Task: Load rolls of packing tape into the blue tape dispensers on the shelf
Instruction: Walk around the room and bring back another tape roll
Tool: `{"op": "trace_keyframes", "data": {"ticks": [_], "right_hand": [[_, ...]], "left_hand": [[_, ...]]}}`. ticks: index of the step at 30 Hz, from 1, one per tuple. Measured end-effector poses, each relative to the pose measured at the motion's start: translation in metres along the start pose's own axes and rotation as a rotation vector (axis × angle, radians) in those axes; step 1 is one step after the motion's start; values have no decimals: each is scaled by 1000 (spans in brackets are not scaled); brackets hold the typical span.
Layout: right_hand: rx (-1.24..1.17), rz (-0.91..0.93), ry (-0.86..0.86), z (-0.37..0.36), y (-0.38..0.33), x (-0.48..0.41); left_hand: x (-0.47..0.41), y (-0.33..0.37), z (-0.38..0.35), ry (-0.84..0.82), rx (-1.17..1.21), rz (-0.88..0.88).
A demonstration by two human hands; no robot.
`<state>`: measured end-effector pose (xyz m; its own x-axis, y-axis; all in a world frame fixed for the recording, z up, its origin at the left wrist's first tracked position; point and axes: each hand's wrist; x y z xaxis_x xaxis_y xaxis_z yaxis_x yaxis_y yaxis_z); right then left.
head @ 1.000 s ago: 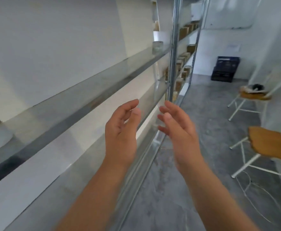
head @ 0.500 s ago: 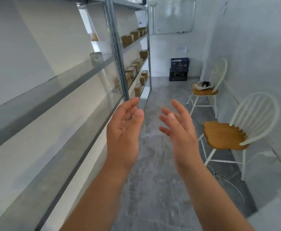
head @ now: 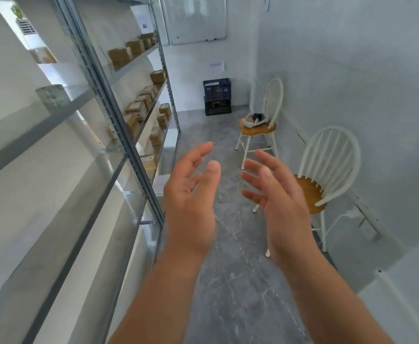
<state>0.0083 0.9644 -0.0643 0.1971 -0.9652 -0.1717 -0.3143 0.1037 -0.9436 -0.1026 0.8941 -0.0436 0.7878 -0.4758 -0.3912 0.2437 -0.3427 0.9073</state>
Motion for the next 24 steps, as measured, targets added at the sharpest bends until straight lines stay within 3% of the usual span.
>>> {"op": "trace_keyframes", "data": {"ticks": [15, 24], "right_hand": [[71, 11, 21, -128, 68, -206], [56, 12, 48, -180, 101, -303]], "left_hand": [[-228, -119, -49, -18, 105, 116], [-335, -165, -72, -49, 41, 95]]}}
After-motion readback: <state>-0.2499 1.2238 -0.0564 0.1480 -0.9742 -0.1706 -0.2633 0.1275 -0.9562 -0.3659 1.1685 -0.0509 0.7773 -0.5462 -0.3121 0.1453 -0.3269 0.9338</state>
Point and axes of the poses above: each hand's wrist, its own x-axis away from the middle knuckle, its own z-axis out of the back of the hand, y = z × x, and after that the axes turned 10 degrees about y, right-handed
